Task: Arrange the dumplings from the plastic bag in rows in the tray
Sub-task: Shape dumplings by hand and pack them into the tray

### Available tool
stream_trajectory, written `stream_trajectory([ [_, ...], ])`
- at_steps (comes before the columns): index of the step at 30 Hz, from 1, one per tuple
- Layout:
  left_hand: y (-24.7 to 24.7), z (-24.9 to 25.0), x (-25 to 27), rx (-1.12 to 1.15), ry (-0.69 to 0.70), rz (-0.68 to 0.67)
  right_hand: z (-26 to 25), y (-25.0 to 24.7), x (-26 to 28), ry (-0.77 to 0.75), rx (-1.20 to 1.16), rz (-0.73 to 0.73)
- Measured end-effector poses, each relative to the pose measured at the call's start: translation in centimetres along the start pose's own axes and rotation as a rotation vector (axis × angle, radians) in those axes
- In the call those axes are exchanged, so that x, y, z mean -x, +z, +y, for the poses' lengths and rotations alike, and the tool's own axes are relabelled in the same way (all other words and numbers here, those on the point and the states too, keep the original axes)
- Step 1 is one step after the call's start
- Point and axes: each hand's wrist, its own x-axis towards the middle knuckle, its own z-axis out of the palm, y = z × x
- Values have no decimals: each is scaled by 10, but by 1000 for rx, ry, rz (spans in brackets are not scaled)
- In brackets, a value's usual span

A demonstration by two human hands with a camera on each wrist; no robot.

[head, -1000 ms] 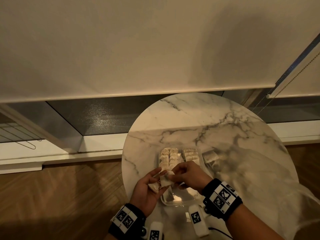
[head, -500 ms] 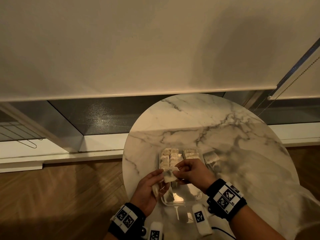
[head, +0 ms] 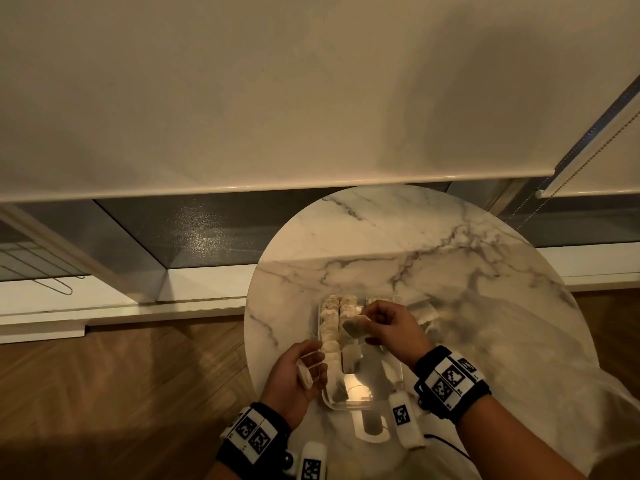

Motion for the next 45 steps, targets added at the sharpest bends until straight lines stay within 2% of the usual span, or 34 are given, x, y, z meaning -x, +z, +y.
stream_trajectory([
  [3, -2, 3, -1, 38, 15, 17, 15, -6, -11, 14, 252, -20],
  [6, -6, 5, -3, 99, 4, 43, 26, -8, -18, 92, 593, -174],
  [9, -14, 5, -8, 182, -4, 72, 37, -2, -23, 191, 711, -285],
  [13, -21, 6, -11, 241, -8, 102, 46, 9, -31, 273, 724, -325],
  [20, -23, 9, -8, 182, -55, 118, 51, 23, -48, 263, 767, -177],
  [35, -21, 11, -8, 131, -59, 150, 48, 29, -52, 266, 758, -162],
  [41, -9, 13, -4, 188, -31, 99, 24, 23, -42, 248, 865, -107],
  [43, 1, 15, 1, 163, -15, 45, 12, 26, -34, 176, 820, -64],
  [45, 11, 17, 7, 134, 8, -5, 0, 30, -23, 123, 668, -80],
])
